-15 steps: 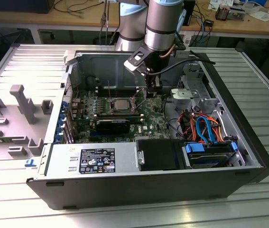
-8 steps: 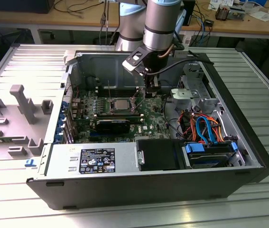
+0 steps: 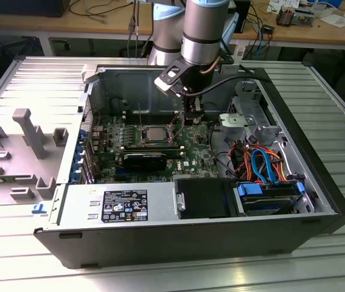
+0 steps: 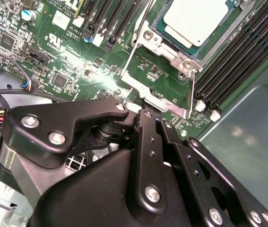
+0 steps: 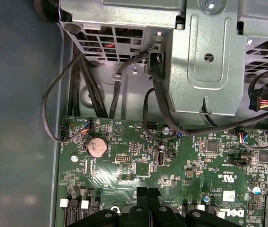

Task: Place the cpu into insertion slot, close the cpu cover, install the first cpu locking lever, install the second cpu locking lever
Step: 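Close the cpu cover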

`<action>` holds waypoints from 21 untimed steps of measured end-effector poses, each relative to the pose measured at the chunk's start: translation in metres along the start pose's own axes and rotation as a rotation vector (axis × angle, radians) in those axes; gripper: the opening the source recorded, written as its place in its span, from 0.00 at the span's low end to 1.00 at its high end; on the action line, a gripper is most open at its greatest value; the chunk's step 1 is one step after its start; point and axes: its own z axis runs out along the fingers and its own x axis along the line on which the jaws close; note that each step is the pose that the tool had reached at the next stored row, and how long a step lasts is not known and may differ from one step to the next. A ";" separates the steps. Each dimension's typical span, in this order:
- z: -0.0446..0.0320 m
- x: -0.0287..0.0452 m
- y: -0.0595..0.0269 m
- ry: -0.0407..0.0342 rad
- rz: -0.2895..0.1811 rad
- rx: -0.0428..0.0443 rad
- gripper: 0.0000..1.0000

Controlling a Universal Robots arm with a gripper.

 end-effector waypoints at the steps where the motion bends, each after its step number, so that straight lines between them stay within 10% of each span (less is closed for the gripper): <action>1: 0.0000 0.0000 -0.0005 0.0001 0.000 0.0000 0.11; 21: 0.0022 0.0008 -0.0113 0.0000 0.000 0.0006 0.11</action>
